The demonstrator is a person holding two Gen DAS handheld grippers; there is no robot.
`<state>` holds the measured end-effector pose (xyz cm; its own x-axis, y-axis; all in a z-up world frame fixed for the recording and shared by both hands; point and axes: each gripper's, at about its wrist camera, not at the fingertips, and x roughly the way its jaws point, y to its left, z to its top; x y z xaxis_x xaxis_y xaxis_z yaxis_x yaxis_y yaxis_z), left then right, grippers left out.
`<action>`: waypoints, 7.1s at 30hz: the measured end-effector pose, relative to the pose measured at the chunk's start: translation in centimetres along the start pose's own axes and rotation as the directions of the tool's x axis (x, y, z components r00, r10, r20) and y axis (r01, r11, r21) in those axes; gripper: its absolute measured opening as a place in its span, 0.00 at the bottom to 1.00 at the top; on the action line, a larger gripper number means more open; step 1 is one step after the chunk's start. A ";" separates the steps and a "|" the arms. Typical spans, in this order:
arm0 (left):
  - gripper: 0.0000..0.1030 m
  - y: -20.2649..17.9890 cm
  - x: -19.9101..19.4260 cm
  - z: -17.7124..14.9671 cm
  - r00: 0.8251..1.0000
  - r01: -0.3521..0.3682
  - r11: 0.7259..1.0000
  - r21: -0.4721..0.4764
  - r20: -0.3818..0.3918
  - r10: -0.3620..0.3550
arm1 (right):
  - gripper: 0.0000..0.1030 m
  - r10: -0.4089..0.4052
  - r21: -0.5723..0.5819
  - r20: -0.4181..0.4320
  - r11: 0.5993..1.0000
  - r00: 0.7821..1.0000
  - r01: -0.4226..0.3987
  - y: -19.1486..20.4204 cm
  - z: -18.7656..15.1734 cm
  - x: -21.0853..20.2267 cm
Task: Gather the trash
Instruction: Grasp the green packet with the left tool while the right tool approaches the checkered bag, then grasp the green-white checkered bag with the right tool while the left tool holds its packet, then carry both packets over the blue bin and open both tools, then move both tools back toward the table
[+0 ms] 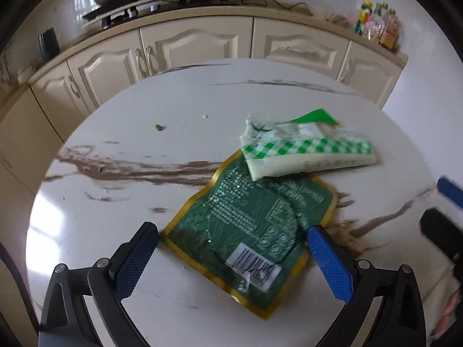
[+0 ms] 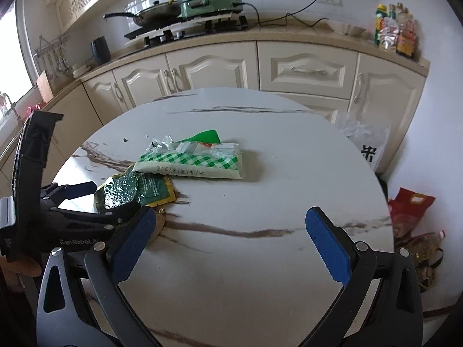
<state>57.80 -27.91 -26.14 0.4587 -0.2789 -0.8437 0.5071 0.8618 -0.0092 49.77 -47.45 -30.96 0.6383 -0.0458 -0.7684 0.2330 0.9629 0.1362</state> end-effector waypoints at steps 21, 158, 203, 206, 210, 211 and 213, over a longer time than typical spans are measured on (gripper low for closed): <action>0.56 -0.4 0.6 0.2 0.995 0.091 0.991 0.100 0.035 -0.095 | 1.00 0.010 -0.090 -0.102 0.996 0.995 -0.020 0.3 2.7 5.1; 0.45 43.8 -12.0 -37.3 0.969 -0.247 0.600 -0.761 -0.212 0.130 | 0.90 0.287 -0.281 -0.605 0.796 0.743 -0.536 50.9 -20.9 21.4; 0.99 1.7 -33.6 -39.3 0.487 -0.390 0.760 -0.520 0.584 0.649 | 1.00 0.400 -0.411 0.449 0.887 0.799 -0.213 28.6 -7.0 -29.9; 0.99 2.4 -32.9 -38.4 0.478 -0.403 0.747 -0.528 0.575 0.664 | 1.00 0.412 -0.425 0.448 0.879 0.793 -0.217 28.9 -6.9 -29.5; 0.99 3.3 -30.8 -36.1 0.508 -0.407 0.753 -0.517 0.557 0.657 | 1.00 0.405 -0.420 0.442 0.882 0.800 -0.215 29.0 -6.3 -27.8; 0.99 3.5 -30.3 -35.8 0.516 -0.409 0.752 -0.516 0.549 0.658 | 1.00 0.400 -0.413 0.439 0.885 0.805 -0.214 28.8 -6.1 -27.3; 0.99 4.6 -29.4 -34.0 0.545 -0.398 0.762 -0.511 0.536 0.644 | 1.00 0.385 -0.400 0.428 0.892 0.818 -0.211 28.3 -5.6 -26.0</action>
<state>21.88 -1.31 -19.60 0.9681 0.1760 -0.1782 -0.1689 0.9841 0.0544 35.64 -17.54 -10.61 0.9257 0.2195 -0.3081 -0.2201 0.9749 0.0331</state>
